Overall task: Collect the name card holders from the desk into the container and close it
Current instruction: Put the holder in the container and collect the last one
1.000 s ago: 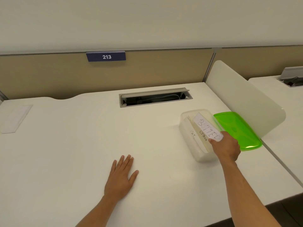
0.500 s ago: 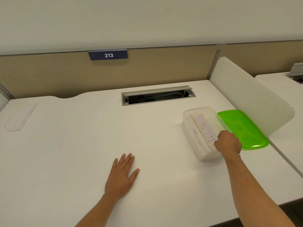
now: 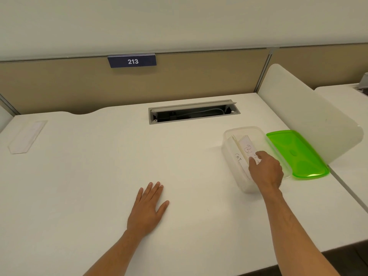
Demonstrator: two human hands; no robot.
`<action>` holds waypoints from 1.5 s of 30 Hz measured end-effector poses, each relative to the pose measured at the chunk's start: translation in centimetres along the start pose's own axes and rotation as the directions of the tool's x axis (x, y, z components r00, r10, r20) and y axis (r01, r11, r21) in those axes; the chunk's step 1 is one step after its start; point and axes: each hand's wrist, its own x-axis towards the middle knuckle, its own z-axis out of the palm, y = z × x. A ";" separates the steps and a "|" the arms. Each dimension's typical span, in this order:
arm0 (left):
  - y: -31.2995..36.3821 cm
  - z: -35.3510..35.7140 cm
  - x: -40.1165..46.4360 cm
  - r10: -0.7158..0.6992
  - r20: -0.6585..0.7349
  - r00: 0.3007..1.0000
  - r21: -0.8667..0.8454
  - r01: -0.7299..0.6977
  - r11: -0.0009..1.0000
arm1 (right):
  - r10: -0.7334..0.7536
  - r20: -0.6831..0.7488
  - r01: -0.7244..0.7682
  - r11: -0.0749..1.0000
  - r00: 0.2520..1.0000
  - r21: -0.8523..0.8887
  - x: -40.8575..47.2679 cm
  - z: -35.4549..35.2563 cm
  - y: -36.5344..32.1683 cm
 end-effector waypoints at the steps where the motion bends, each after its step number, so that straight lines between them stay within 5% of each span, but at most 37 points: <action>1: 0.0 0.0 0.0 0.001 0.000 1.000 -0.005 -0.001 1.000 | -0.023 -0.019 0.023 0.999 1.000 0.037 -0.5 0.2 -0.6; 12: -0.4 -0.2 -1.2 -0.034 0.010 0.999 -0.143 0.035 0.989 | -0.384 -0.009 0.375 0.894 0.923 0.244 -6.2 5.1 -7.4; 20: -5.0 -2.3 -3.7 -0.165 -0.118 0.979 -0.223 0.135 0.965 | -0.546 0.263 0.470 0.830 0.796 0.299 -11.5 11.2 -14.2; 34: -18.2 -8.7 -5.2 -0.353 -0.253 0.901 -0.252 0.291 0.923 | -0.614 0.538 0.582 0.772 0.577 0.257 -18.8 20.1 -25.5; 45: -29.2 -12.0 -1.2 -0.505 -0.259 0.823 -0.359 0.403 0.842 | -0.593 0.576 0.657 0.744 0.562 0.126 -20.4 26.8 -30.9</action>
